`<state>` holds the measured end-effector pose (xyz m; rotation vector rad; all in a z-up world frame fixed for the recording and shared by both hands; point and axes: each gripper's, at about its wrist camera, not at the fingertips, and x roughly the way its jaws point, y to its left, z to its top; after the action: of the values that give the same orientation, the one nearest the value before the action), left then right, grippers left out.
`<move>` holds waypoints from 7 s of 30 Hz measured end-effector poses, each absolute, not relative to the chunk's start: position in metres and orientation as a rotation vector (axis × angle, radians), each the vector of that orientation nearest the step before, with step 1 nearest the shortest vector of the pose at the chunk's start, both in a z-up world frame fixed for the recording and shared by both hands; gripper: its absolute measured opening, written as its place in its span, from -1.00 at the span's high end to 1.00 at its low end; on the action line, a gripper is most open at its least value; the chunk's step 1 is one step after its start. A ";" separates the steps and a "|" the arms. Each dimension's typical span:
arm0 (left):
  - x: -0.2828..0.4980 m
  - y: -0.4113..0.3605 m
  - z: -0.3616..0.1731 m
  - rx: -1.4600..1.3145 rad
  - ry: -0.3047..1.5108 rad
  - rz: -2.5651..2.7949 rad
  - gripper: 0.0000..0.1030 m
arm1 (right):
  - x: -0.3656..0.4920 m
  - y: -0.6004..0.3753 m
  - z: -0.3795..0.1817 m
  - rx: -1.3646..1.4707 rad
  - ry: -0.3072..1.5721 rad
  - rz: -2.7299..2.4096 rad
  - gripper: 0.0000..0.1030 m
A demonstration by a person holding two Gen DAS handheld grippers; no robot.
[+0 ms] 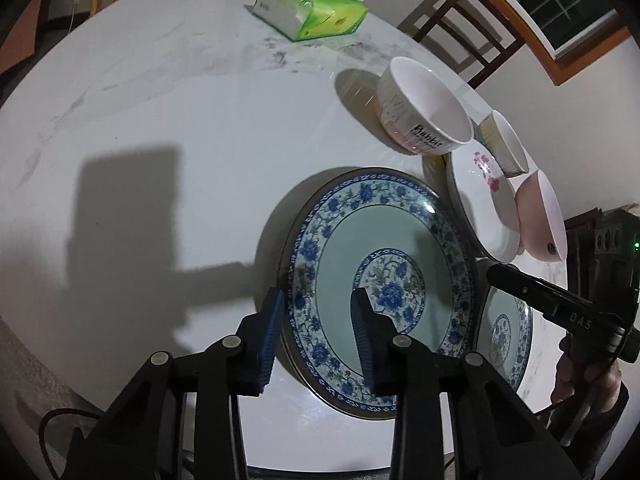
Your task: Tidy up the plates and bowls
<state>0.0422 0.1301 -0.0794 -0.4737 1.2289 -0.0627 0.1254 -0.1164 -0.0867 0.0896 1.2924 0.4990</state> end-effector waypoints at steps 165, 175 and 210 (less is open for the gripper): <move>0.037 -0.035 -0.097 -0.269 1.293 -0.376 0.71 | 0.030 -0.318 -0.109 0.387 1.194 0.247 0.67; 0.031 -0.011 -0.080 -0.285 1.253 -0.331 0.71 | 0.035 -0.286 -0.090 0.346 1.180 0.291 0.67; 0.013 0.191 -0.076 -0.428 1.183 -0.017 0.67 | 0.084 -0.074 -0.087 0.163 1.290 0.526 0.67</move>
<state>0.0134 0.1906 -0.0761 -0.4284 1.1831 -0.0169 0.0841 -0.0738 -0.0873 0.1635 1.2898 0.5256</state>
